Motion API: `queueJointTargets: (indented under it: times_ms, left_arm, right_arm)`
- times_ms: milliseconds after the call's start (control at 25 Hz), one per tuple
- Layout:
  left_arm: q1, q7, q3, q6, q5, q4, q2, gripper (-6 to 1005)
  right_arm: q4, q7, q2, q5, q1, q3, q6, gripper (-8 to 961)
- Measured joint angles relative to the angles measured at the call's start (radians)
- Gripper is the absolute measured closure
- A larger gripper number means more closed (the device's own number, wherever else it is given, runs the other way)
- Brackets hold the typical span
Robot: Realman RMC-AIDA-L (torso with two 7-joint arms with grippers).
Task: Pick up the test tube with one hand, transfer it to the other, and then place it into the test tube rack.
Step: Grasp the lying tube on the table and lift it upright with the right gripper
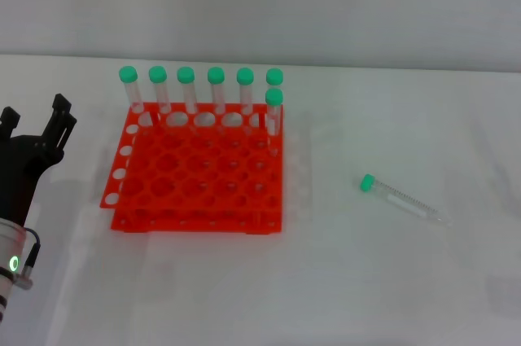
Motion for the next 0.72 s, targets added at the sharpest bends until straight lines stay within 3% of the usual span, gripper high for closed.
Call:
queueJointTargets:
  times_ms: [400, 520, 720]
  left_arm:
    - [0.059, -0.015, 0.004, -0.044, 0.006, -0.005, -0.002, 124]
    - [0.069, -0.016, 0.006, -0.048, 0.006, -0.007, -0.003, 124]
    - [0.087, -0.036, 0.006, -0.051, 0.006, -0.009, -0.004, 124]
  right_arm:
    - [-0.004, 0.056, 0.0, -0.033, -0.007, 0.0, 0.022, 141]
    - [-0.051, 0.168, -0.002, -0.111, -0.006, -0.001, 0.052, 141]
    - [-0.243, 0.484, -0.003, -0.28, -0.005, -0.028, 0.069, 142]
